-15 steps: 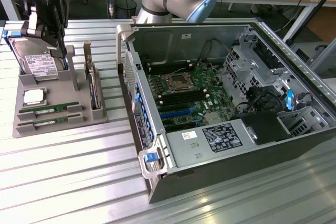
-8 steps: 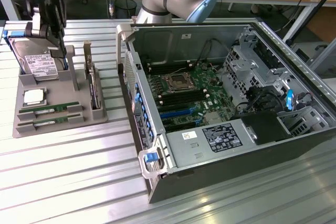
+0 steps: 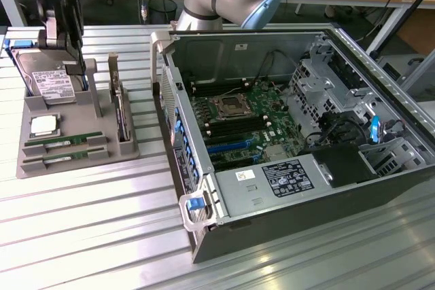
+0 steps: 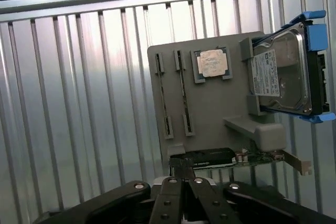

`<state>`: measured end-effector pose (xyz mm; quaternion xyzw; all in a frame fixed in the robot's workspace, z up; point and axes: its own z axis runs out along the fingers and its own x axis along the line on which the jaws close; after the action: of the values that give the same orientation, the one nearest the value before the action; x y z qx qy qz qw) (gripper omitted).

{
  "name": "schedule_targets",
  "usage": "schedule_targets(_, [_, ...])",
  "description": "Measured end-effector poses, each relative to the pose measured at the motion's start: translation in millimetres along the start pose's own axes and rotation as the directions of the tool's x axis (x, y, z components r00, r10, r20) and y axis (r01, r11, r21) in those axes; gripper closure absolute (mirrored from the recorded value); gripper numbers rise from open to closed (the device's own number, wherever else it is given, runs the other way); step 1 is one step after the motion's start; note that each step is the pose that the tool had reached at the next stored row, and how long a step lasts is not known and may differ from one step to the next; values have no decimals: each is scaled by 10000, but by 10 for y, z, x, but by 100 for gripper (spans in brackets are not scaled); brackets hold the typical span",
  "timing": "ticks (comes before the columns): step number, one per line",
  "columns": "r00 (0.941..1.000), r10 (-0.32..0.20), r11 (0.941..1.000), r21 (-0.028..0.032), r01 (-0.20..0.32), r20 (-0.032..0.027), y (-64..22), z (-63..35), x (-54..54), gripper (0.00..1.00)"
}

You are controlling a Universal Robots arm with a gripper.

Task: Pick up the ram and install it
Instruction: 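Pick up the ram and move it above insertion slot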

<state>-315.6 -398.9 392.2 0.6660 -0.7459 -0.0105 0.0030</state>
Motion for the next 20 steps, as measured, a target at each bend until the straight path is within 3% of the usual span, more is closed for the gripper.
schedule_targets(7, [9985,-548,9985,-6,548,-11,0,0,0,90])
schedule_targets(12, [9985,-548,9985,-6,548,-12,0,0,0,90])
schedule_targets(17, [9985,-549,9985,-6,549,-11,0,0,0,64])
schedule_targets(20, [9985,-548,9985,-6,548,-12,-1,2,0,64])
